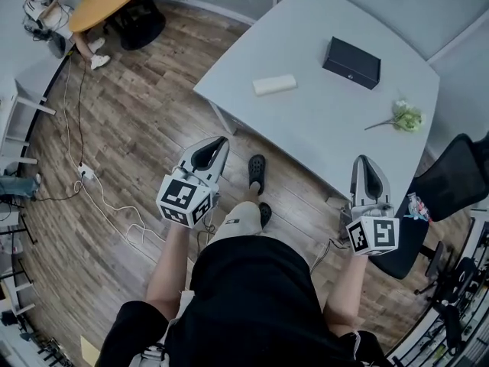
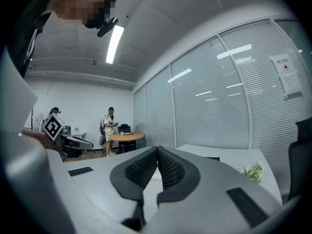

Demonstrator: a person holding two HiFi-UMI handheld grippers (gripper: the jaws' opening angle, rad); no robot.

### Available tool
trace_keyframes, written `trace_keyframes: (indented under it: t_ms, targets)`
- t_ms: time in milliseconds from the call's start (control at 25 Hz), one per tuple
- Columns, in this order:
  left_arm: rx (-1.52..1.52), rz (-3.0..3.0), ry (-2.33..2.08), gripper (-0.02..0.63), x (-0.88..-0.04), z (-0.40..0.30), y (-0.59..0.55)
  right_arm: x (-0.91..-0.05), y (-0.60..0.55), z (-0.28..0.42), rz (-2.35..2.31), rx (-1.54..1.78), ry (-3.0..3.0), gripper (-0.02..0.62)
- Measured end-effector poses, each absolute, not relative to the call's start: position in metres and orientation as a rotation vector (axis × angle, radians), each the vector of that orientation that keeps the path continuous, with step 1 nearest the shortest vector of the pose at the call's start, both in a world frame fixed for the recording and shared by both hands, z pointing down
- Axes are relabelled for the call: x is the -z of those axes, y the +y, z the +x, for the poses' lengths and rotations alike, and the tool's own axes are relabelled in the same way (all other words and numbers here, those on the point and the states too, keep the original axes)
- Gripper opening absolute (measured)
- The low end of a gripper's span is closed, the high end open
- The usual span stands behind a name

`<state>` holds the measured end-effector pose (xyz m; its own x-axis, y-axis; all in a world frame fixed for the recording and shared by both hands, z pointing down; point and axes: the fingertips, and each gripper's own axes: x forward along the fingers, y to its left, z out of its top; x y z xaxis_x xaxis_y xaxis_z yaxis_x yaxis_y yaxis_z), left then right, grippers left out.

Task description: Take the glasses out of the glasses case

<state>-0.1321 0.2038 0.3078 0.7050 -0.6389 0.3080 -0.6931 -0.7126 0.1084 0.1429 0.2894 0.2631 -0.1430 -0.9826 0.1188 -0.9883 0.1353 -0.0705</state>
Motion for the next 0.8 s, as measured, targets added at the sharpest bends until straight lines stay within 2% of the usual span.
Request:
trace_keyframes:
  t_ms: [360, 800]
  targets:
    - [-0.443, 2.667, -0.927, 0.032, -0.342, -0.08, 0.154, -0.277, 0.242, 0.152, 1.956, -0.247, -2.339, 0.018]
    - [-0.496, 2.675, -0.868, 0.032, -0.356, -0.049, 0.049, -0.268, 0.125, 0.162, 1.903, -0.243, -2.329, 0.018]
